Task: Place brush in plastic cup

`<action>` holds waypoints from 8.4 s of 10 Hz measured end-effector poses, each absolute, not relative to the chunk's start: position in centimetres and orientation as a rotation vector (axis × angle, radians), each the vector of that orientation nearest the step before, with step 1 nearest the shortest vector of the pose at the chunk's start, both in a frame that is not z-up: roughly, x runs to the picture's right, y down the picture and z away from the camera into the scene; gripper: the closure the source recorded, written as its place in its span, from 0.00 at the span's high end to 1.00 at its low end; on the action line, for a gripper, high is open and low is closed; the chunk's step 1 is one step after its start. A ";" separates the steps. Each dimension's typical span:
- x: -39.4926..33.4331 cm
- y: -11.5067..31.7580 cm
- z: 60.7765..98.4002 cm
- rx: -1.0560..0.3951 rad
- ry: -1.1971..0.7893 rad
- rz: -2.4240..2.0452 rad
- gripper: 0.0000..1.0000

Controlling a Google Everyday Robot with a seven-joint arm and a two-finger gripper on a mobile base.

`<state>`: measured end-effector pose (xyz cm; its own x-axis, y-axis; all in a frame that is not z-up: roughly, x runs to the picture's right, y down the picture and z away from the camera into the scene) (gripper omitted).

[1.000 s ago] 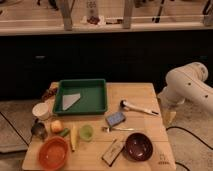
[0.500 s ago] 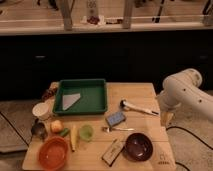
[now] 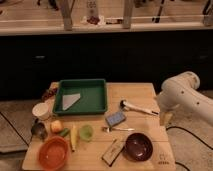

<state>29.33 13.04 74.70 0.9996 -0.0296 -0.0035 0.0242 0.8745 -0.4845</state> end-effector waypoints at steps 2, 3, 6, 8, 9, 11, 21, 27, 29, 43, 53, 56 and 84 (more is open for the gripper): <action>29.2 13.2 75.7 -0.494 0.000 -0.044 0.80; 29.2 13.2 76.0 -0.490 -0.005 -0.052 0.80; 28.5 13.4 77.7 -0.478 -0.019 -0.082 0.80; 28.1 13.5 78.7 -0.473 -0.027 -0.100 0.80; 28.1 13.5 78.9 -0.473 -0.030 -0.104 0.80; 26.9 13.2 80.4 -0.473 -0.046 -0.142 0.80; 24.5 12.4 85.6 -0.514 -0.073 -0.286 0.80; 23.4 11.9 87.8 -0.538 -0.100 -0.337 0.80; 23.1 12.0 88.5 -0.546 -0.111 -0.343 0.80; 23.8 13.5 91.8 -0.597 -0.150 -0.328 0.76; 24.3 13.1 90.6 -0.585 -0.152 -0.346 0.00; 24.6 11.4 88.0 -0.565 -0.146 -0.372 0.00; 14.0 9.1 77.7 -0.573 -0.184 -0.798 0.00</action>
<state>13.96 9.09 77.72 0.6916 -0.6233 0.3650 0.7201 0.5561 -0.4150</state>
